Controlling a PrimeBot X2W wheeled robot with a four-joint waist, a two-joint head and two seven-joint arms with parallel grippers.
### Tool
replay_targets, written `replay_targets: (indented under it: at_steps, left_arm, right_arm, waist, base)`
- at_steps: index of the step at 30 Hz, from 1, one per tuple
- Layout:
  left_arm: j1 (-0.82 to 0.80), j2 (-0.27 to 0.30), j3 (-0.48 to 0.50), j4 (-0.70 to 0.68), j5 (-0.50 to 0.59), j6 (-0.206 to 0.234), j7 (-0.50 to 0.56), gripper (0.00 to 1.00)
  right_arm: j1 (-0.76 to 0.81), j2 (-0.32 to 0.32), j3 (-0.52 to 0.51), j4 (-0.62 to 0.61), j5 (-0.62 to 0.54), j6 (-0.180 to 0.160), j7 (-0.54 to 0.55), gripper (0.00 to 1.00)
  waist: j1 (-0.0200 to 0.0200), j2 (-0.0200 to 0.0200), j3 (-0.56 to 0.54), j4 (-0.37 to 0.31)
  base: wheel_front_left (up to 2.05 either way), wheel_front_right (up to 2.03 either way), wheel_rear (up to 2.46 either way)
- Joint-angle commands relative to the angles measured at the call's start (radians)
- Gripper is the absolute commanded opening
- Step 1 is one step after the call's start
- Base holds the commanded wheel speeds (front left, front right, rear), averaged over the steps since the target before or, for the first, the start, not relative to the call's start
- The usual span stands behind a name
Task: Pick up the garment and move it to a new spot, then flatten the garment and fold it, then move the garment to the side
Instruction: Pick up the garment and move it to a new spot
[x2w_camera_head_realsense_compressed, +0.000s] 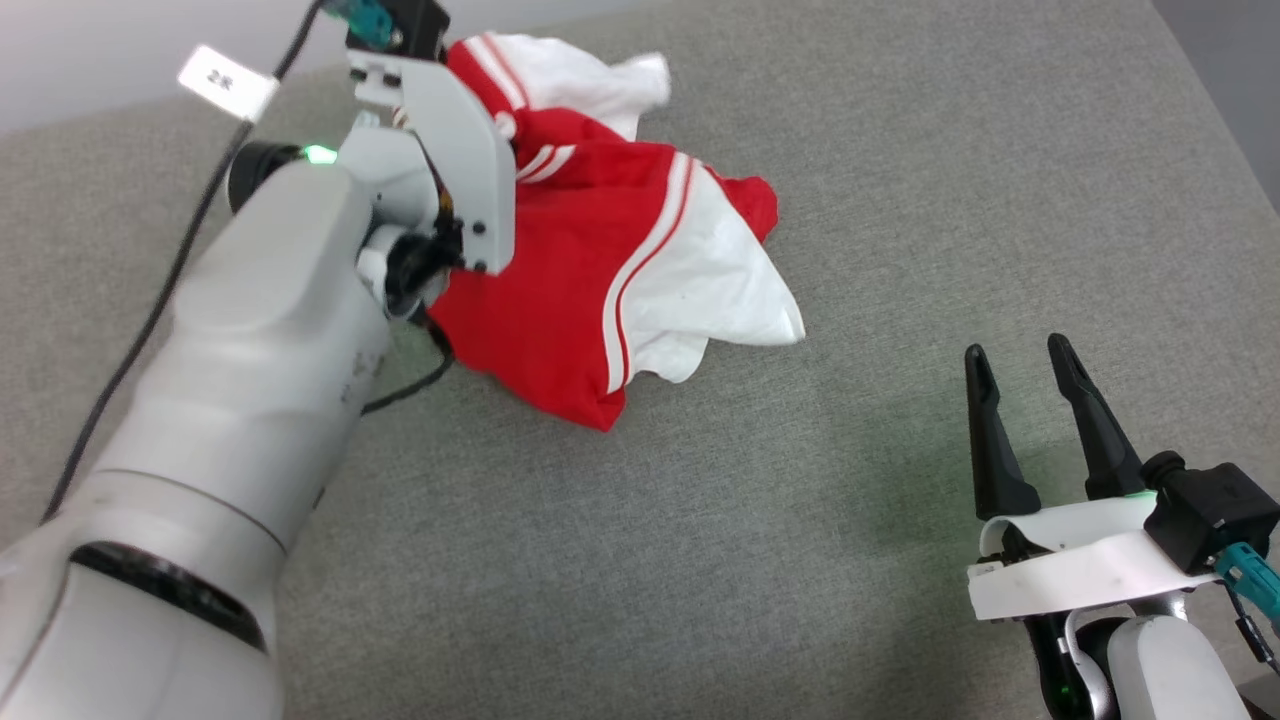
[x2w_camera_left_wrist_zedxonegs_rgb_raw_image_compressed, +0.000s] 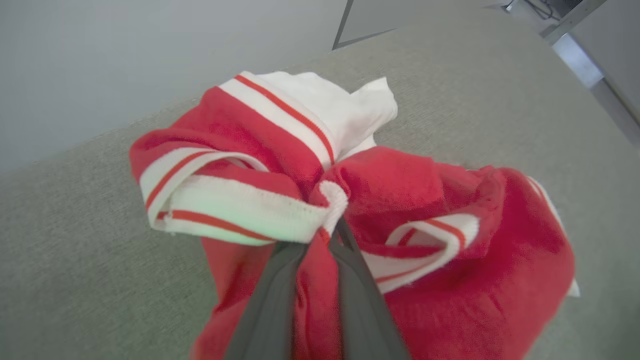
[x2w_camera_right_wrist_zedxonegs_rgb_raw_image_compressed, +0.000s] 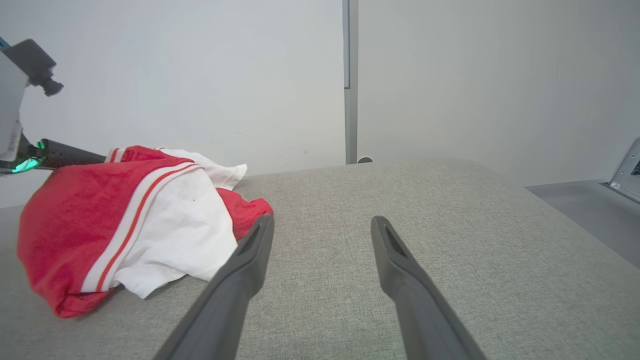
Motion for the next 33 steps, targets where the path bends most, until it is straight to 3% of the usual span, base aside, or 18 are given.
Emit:
replay_targets:
  at_steps: [1, 8, 19, 21, 22, 23, 33]
  left_arm:
    - [-0.004, -0.008, -0.012, 0.006, 0.015, -0.004, -0.006, 0.0]
    - [-0.023, -0.014, -0.114, 0.106, 0.105, -0.019, -0.01, 0.0]
    - [-0.017, -0.018, -0.166, 0.193, 0.107, -0.032, 0.036, 0.0]
    - [-0.021, -0.019, -0.165, 0.191, 0.1, -0.033, 0.022, 0.33]
    - [-0.02, -0.02, -0.167, 0.189, 0.098, -0.033, 0.015, 0.93]
    - [-0.016, -0.023, -0.166, 0.183, 0.091, -0.033, 0.008, 1.0]
    - [0.019, -0.03, -0.133, 0.073, -0.031, -0.034, -0.071, 1.0]
  right_arm:
    - [-0.008, 0.004, 0.004, -0.001, 0.002, -0.001, -0.005, 1.0]
    - [-0.028, 0.003, 0.025, -0.007, 0.01, -0.001, -0.005, 1.0]
    - [-0.042, 0.003, 0.034, -0.007, 0.02, -0.001, -0.005, 1.0]
    - [-0.038, 0.003, 0.03, -0.005, 0.019, -0.001, -0.005, 1.0]
    - [-0.035, 0.003, 0.028, -0.003, 0.017, -0.001, -0.005, 1.0]
    - [-0.03, 0.003, 0.024, -0.001, 0.013, -0.001, -0.005, 1.0]
    - [0.012, 0.003, 0.022, 0.028, -0.059, -0.001, -0.005, 1.0]
  waist:
    - [0.0, 0.0, 0.003, 0.0]
    - [0.0, 0.0, 0.029, 0.003]
    - [0.0, 0.0, 0.041, -0.013]
    - [0.0, 0.0, 0.035, -0.011]
    - [0.0, 0.0, 0.029, -0.008]
    - [0.0, 0.0, 0.02, -0.003]
    - [0.0, 0.0, -0.102, 0.07]
  base:
    - [0.0, 0.0, 0.0]
    - [0.0, 0.0, 0.0]
    - [0.0, 0.0, 0.0]
    - [0.0, 0.0, 0.0]
    - [0.0, 0.0, 0.0]
    - [0.0, 0.0, 0.0]
    - [0.0, 0.0, 0.0]
